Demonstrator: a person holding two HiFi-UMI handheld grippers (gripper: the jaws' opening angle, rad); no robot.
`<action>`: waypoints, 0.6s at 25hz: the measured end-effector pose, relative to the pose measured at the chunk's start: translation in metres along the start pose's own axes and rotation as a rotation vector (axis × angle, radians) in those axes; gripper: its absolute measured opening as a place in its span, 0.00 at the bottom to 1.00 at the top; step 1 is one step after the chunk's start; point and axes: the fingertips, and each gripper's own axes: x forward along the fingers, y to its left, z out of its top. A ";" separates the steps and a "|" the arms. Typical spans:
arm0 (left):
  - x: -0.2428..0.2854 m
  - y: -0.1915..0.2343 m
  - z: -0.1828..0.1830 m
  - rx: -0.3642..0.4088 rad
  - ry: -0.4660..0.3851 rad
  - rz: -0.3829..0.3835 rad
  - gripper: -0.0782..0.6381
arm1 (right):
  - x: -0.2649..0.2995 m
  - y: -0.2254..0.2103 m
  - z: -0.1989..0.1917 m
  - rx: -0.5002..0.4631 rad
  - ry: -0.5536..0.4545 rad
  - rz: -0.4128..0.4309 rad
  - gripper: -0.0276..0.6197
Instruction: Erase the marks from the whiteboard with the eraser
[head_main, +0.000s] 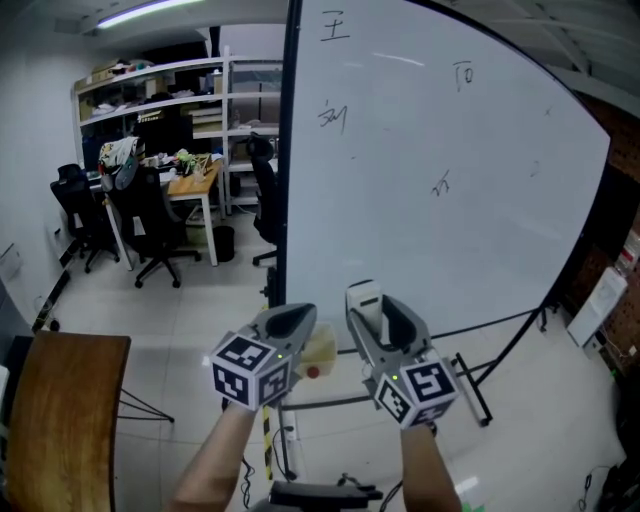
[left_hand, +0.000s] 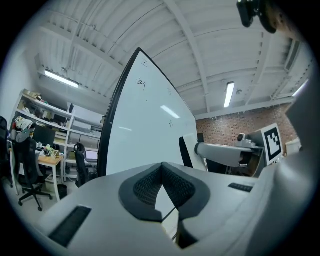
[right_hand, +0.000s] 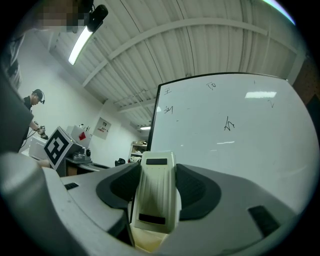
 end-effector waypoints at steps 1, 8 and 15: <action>0.001 -0.002 0.000 0.000 -0.002 -0.003 0.11 | -0.002 0.000 -0.001 -0.003 0.005 0.005 0.41; 0.003 -0.014 0.004 0.013 -0.022 -0.016 0.11 | -0.013 -0.007 -0.005 0.014 0.010 0.014 0.41; 0.007 -0.020 0.003 0.013 -0.017 -0.022 0.11 | -0.015 -0.011 -0.006 0.024 0.009 0.017 0.41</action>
